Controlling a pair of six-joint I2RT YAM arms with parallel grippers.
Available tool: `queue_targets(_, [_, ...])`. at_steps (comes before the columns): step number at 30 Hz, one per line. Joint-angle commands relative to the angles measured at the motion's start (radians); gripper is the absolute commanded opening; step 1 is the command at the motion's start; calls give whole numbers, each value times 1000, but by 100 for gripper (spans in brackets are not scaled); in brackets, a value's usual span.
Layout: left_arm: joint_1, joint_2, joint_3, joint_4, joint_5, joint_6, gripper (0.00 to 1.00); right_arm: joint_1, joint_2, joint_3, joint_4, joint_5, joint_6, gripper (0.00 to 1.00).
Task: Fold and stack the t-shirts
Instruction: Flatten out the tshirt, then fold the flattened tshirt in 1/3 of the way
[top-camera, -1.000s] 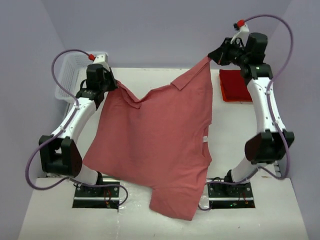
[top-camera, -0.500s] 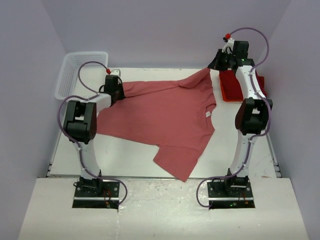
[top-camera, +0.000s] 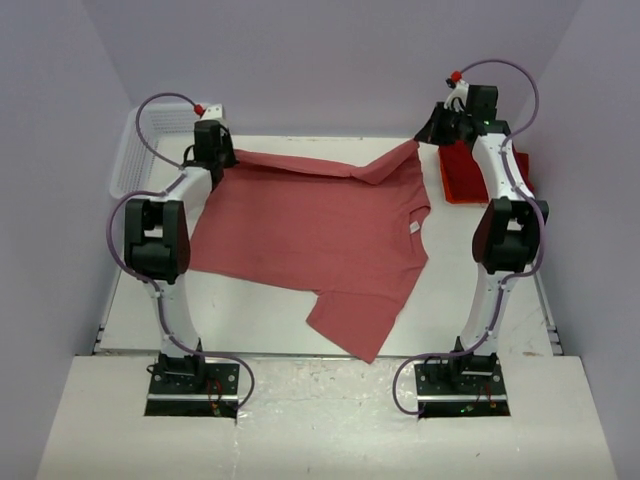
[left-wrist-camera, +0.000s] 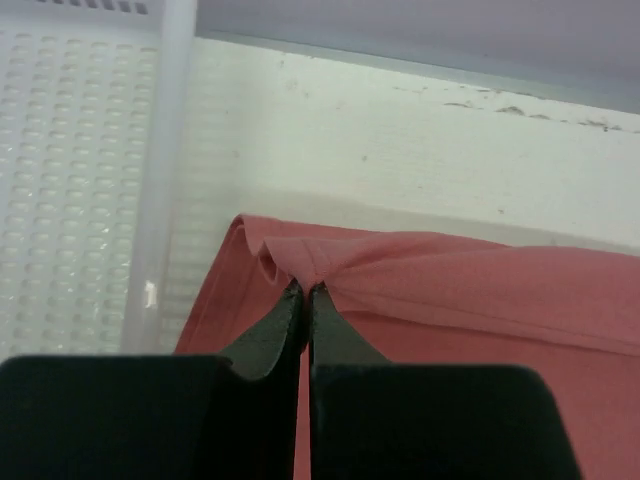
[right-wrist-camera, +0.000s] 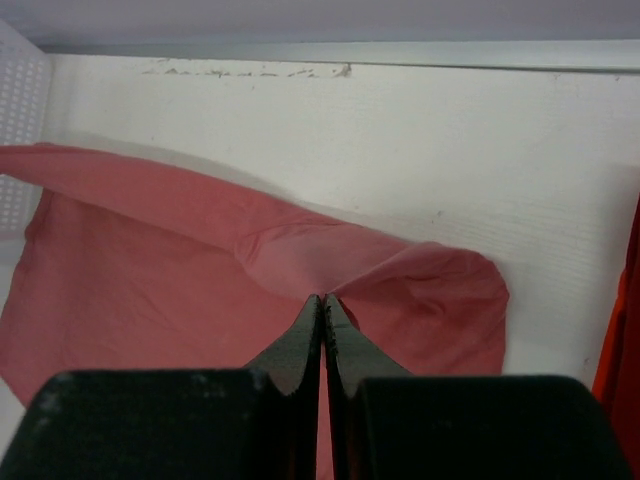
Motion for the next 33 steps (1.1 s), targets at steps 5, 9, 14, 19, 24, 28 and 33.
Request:
queue_targets(5, [24,90,213,-149,-130,70,0,81,-206,-135,-2,16,44,0])
queue_targets(9, [37,171,301,-221,-168,81,0,90,-232,-170,-77,60,57,0])
queue_targets(14, [57,223,333,-241,-191,72,0,119,-299,-271,-128,130,63,0])
queue_targets(19, [59,263,373,-295,-187,73,0,130,-325,-370,-118,180,93,0])
queue_targets(24, [59,279,370,-315,-167,56,0,141,-350,-463,-83,203,112,0])
queue_targets(28, [57,270,355,-315,-147,49,0,144,-385,-527,-79,240,127,0])
queue_targets(33, [57,242,310,-304,-130,33,0,151,-454,-639,-63,279,153,0])
